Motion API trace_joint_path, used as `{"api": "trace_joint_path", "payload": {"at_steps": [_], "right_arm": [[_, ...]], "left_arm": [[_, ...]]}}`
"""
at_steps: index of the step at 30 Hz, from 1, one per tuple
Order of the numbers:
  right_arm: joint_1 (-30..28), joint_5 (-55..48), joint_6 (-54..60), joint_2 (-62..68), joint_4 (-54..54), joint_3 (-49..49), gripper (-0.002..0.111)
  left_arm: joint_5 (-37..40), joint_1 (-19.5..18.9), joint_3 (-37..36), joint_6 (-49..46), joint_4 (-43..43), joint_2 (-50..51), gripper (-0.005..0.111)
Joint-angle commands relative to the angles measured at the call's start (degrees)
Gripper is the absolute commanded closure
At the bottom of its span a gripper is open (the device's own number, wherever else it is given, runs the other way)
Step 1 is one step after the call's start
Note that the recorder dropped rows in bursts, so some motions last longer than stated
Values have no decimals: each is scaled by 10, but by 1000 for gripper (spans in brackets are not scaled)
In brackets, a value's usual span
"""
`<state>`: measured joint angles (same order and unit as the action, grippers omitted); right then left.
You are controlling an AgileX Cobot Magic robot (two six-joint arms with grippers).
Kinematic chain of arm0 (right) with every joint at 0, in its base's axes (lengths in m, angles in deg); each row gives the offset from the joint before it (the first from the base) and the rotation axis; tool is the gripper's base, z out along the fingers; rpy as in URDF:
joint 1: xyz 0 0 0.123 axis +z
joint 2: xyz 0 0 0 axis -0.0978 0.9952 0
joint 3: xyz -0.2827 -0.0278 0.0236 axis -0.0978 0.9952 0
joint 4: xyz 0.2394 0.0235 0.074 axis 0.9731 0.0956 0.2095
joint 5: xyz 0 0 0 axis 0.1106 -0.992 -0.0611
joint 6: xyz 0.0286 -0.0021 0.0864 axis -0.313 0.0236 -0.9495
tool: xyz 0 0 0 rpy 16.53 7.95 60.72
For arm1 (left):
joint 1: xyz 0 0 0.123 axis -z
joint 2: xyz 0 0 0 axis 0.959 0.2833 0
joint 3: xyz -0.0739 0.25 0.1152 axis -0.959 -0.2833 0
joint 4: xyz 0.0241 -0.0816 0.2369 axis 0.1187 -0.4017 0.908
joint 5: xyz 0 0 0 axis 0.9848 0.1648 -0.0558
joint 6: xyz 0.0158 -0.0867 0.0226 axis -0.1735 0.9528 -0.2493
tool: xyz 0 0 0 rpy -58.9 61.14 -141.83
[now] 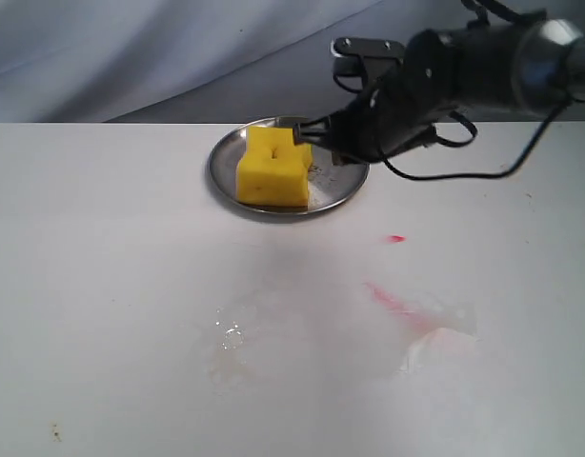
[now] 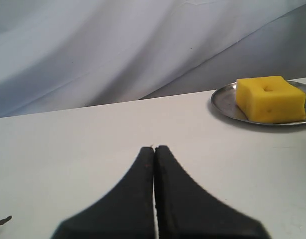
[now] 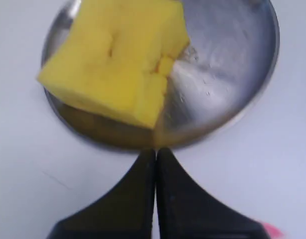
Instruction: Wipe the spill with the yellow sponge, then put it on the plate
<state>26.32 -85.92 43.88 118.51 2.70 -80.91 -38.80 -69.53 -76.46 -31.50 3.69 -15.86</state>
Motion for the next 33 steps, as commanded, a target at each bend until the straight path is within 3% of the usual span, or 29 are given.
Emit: {"api": "trace_joint_path", "payload": {"at_steps": [1, 8, 19, 33], "right_arm": [[1, 103, 21, -93, 4, 170, 108], [1, 193, 21, -251, 33, 382, 108], [-1, 234, 23, -444, 36, 533, 108], [-135, 359, 28, -703, 32, 763, 108]], "left_arm": [[-4, -1, 2, 4, 0, -2, 107], [-4, -1, 2, 4, 0, -2, 107], [-4, -1, 2, 4, 0, -2, 107], [-4, -1, 2, 4, 0, -2, 107]]}}
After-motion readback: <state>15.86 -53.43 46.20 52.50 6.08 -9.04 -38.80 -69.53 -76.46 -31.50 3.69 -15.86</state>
